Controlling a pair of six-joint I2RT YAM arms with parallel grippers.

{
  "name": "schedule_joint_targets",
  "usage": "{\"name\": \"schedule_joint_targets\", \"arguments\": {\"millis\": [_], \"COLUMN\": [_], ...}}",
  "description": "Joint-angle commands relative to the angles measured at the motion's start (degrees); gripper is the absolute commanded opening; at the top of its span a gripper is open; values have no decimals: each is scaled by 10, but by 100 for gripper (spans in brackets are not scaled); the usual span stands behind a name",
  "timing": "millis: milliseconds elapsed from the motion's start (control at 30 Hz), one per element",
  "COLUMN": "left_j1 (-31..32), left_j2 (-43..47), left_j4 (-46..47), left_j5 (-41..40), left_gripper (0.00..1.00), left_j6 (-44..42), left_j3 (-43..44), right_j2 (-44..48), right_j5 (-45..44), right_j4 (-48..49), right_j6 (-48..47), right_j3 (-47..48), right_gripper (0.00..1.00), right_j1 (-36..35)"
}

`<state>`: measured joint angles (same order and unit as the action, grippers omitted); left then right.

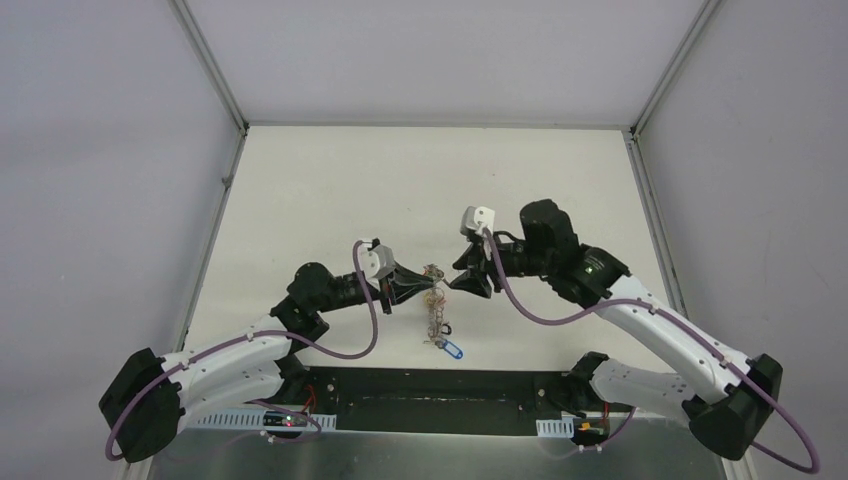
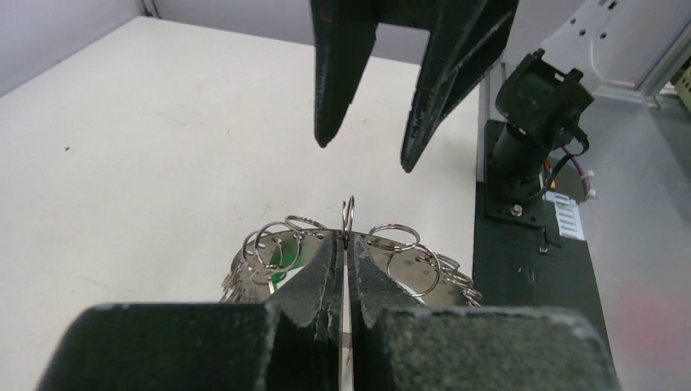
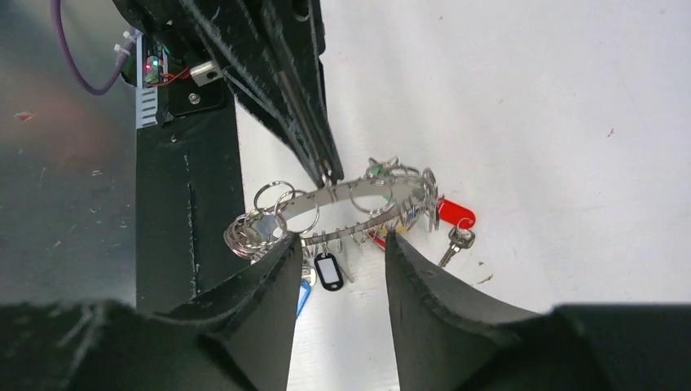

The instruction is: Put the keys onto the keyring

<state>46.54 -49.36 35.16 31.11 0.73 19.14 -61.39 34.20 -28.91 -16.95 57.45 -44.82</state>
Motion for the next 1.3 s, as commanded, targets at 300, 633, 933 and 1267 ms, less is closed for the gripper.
{"name": "schedule_joint_targets", "arguments": {"millis": [300, 633, 933, 1267], "left_j1": [4, 5, 4, 4], "left_j2": [20, 16, 13, 11], "left_j4": [228, 234, 239, 247], "left_j5": [-7, 4, 15, 18], "left_gripper": [0, 0, 0, 0], "left_j6": [62, 69, 76, 79], "left_j3": [2, 12, 22, 22], "right_j2": [73, 60, 48, 39], "right_j5": [121, 128, 121, 134], "right_j4": [303, 317, 318, 317], "right_j6": [73, 77, 73, 76], "right_j3": [-88, -86, -89, -86], "right_gripper": [31, 23, 25, 0], "right_j1": [6, 7, 7, 7]}}
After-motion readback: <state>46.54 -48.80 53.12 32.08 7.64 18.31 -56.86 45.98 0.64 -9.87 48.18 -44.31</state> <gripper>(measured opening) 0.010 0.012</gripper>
